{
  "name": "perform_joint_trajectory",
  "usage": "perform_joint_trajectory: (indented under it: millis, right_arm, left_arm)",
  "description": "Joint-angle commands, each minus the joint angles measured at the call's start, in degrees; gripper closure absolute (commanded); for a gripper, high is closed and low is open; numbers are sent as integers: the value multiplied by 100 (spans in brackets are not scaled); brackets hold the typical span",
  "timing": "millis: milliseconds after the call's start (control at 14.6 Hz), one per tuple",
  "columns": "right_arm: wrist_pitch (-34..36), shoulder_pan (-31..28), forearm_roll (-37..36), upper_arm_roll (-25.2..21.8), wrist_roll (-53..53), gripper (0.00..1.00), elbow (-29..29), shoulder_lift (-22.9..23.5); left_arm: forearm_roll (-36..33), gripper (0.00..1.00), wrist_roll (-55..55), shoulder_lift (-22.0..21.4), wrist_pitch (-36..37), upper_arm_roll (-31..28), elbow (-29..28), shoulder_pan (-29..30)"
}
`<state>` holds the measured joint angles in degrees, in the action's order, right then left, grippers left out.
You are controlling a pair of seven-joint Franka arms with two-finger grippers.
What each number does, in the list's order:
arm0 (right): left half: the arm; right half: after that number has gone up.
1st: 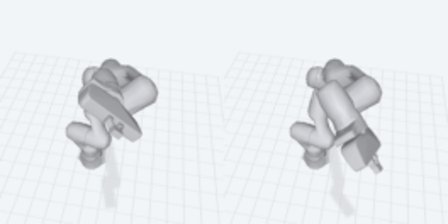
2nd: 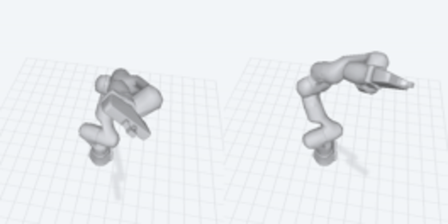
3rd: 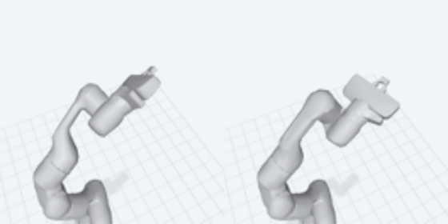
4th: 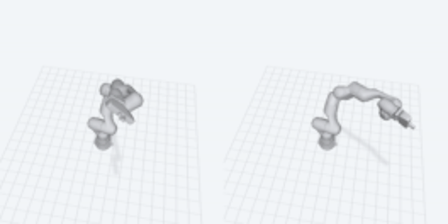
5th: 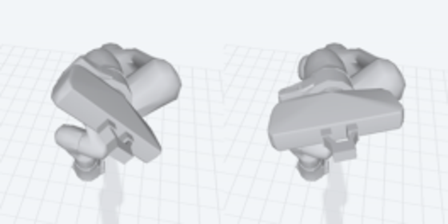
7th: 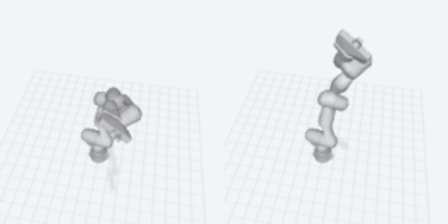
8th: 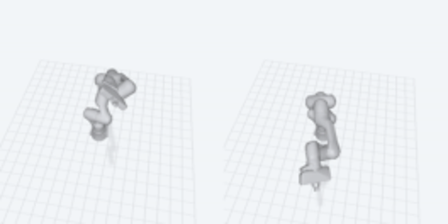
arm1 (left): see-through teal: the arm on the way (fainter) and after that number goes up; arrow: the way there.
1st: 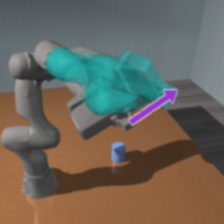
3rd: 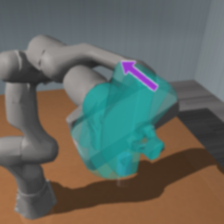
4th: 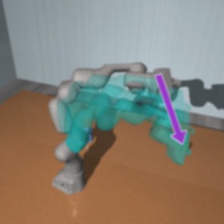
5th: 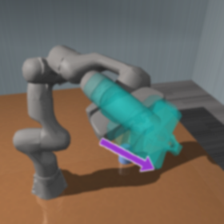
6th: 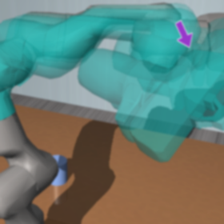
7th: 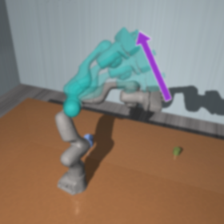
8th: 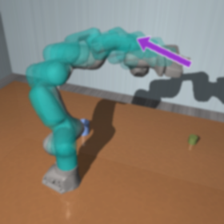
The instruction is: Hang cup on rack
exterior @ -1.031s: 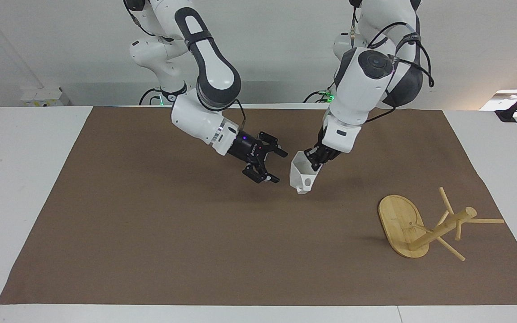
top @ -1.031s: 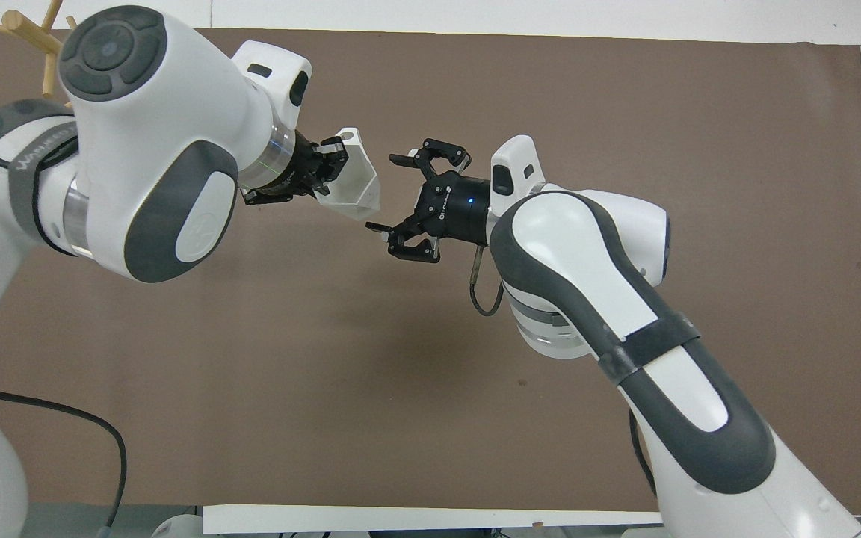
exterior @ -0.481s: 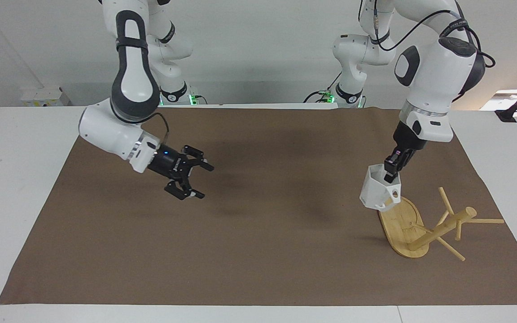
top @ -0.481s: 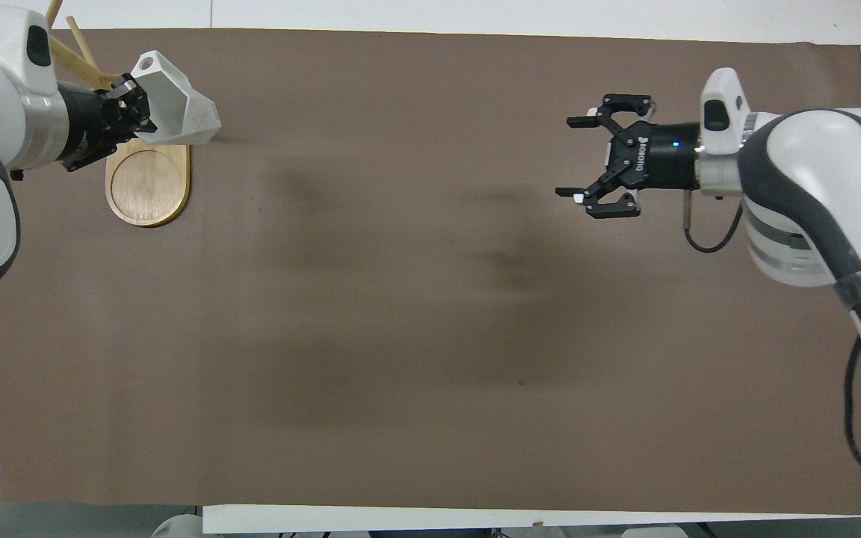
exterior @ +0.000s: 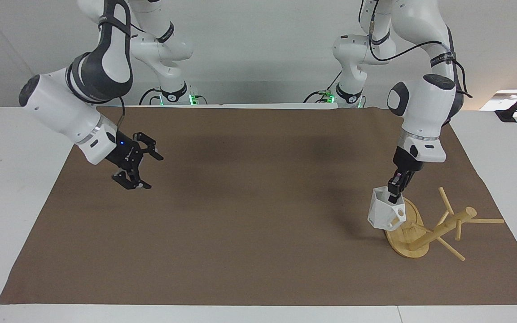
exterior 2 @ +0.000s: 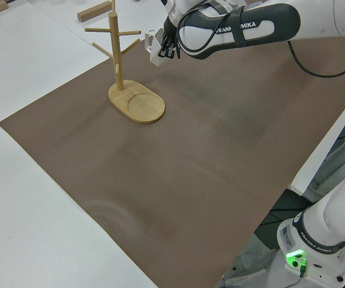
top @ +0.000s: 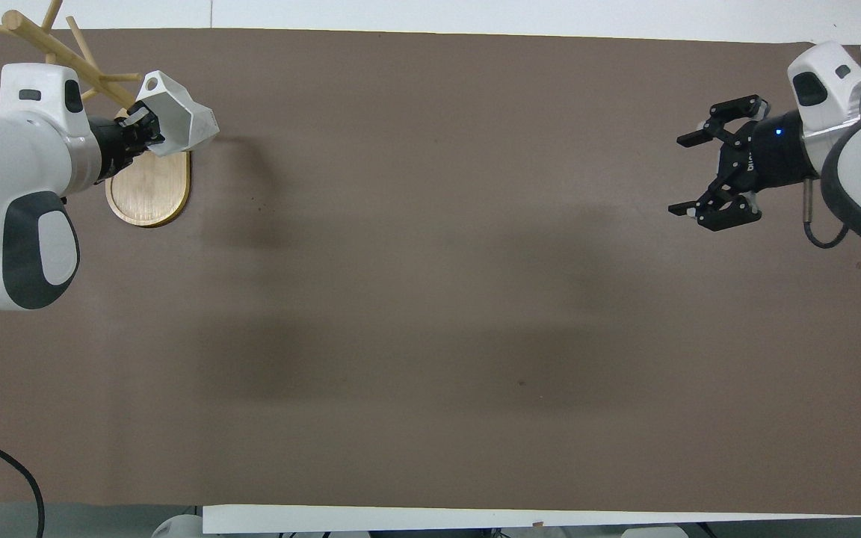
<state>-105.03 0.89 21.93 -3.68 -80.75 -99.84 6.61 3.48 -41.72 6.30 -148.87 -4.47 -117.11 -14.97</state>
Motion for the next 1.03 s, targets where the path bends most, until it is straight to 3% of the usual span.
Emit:
perform_joint_trajectory:
  millis: [0, 206, 344, 550, 618, 756, 962]
  right_arm:
    - [770, -1, -1134, 17, 1486, 0, 656, -63]
    - [1694, -89, -1786, -27, 3331, 0, 1167, -212]
    - [2046, -46, -2505, -10, 4431, 0, 1142, -615]
    - [2696, -80, -2650, -44, 5995, 0, 1011, -1029]
    - [2872, -98, -2650, -114, 6375, 0, 1001, -1056]
    - [2839, -107, -2650, -185, 6834, 0, 992, -1065]
    - [2909, -98, -2440, -465, 7038, 0, 1063, -1074]
  left_arm:
    - [-23, 100, 199, 187, -159, 34, 258, 117]
    - [-23, 100, 226, 284, -151, 34, 408, 196]
    - [-23, 100, 436, 284, -116, 34, 400, 388]
    - [-23, 97, 481, 249, -90, 26, 295, 503]
    - [-23, 89, 481, 232, -89, 26, 268, 504]
    - [-66, 2, 568, 275, -142, 8, 329, 556]
    - [-84, 0, 674, 249, -55, -1, 400, 609]
